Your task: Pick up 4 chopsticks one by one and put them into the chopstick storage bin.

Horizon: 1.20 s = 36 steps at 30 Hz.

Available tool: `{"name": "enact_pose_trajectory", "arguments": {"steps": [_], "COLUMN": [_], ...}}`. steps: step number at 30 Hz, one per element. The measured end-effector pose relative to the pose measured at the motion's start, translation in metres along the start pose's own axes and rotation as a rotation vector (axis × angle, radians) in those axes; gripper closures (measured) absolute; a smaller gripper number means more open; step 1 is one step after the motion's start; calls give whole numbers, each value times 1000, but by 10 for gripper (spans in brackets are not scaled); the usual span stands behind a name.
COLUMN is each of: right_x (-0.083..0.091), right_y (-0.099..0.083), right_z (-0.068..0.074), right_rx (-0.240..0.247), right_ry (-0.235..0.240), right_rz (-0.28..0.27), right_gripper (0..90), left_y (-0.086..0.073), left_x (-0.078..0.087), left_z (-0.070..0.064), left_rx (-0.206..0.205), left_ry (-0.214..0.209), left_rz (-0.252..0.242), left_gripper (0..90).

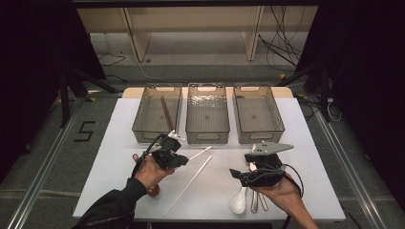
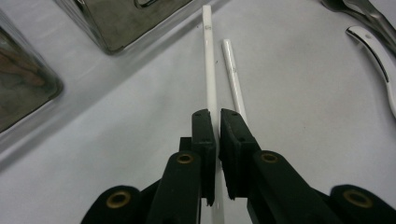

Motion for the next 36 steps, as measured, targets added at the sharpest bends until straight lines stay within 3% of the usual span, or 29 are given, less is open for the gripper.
{"name": "enact_pose_trajectory", "arguments": {"steps": [14, 36], "right_x": [0, 0], "right_y": [0, 0], "right_z": [0, 0], "right_rx": [0, -2], "right_ry": [0, 1], "right_rz": [1, 1], "right_gripper": [273, 275], "left_y": [-8, -1], "left_x": [-12, 6], "left_z": [3, 7], "left_rx": [-10, -9], "left_ry": [-4, 0], "left_rz": [84, 52], "left_gripper": [841, 843]}}
Point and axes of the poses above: each handheld gripper's, and its own axes: x roughly backward along the jaws, y roughly out of its top, z roughly to its left, the point moved 3 cm from there along -x, roughly forward along the jaws, and after that the axes turned 4 degrees about x, right-handed, at the moved point
